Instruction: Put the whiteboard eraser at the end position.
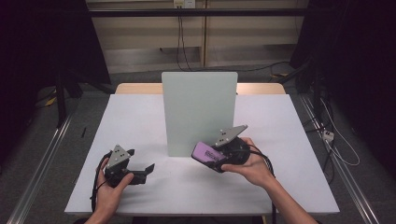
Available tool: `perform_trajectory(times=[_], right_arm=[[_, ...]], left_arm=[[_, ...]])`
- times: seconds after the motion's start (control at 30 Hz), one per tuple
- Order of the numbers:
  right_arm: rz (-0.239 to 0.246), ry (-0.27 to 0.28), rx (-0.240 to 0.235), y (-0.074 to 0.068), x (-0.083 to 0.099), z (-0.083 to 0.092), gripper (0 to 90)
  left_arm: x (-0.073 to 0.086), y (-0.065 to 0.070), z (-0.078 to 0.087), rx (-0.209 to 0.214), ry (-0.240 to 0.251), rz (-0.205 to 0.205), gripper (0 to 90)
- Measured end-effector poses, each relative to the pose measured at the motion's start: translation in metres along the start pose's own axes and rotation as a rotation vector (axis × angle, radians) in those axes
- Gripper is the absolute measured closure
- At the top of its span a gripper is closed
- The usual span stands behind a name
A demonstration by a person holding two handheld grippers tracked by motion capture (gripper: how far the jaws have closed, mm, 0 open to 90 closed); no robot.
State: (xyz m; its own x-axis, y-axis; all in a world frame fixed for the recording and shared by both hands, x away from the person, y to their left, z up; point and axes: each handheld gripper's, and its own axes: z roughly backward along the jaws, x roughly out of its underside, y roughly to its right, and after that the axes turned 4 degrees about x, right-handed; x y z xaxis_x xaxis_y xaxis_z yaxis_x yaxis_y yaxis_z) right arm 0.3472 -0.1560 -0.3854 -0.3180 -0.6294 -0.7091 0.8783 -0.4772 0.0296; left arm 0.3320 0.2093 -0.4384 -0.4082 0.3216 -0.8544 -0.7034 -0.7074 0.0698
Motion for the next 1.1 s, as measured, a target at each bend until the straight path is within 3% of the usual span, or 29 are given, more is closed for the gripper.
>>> perform_trajectory(times=[0.33,0.6,1.1], right_arm=[[0.048,-0.056,-0.046,-0.016,-0.001,-0.011,41.8],[0.049,-0.123,-0.093,-0.021,0.0,-0.023,41.8],[0.064,-0.175,-0.143,-0.029,0.002,-0.036,41.8]], left_arm=[[-0.001,0.001,0.001,0.002,0.002,-0.003,5.6],[-0.001,0.0,0.0,0.004,0.003,0.003,5.6],[-0.001,0.0,-0.001,0.009,-0.007,-0.006,5.5]])
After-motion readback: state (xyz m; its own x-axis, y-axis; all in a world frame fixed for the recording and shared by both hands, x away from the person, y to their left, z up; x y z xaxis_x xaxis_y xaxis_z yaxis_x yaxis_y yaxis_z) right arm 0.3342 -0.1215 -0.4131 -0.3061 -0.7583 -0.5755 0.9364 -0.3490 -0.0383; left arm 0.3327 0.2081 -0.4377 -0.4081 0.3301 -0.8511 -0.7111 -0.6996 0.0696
